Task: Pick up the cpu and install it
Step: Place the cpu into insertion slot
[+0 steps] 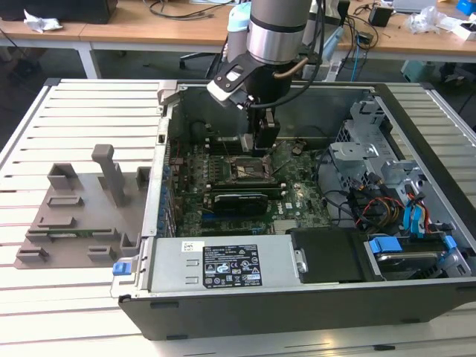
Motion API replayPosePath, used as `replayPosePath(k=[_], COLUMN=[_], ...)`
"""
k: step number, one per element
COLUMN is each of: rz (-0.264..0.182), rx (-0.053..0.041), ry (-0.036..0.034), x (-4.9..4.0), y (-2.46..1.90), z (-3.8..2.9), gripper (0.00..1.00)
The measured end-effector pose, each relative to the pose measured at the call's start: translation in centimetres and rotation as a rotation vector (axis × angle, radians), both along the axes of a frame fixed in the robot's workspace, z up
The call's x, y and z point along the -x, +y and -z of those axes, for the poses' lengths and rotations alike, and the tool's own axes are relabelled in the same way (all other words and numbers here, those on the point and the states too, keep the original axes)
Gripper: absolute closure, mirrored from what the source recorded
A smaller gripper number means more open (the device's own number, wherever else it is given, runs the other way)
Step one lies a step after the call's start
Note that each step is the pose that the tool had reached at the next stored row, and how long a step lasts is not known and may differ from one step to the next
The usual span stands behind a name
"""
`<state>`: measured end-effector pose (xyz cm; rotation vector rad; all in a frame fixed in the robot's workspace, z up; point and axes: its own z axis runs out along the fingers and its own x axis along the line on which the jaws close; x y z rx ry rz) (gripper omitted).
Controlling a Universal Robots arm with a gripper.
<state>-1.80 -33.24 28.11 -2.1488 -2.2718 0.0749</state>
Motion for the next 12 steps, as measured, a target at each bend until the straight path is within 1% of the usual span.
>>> replayPosePath(k=[12], rz=[0.000], rx=[0.0000], ry=[0.0000], x=[0.00], y=[0.00], z=[0.74], gripper=[0.45])
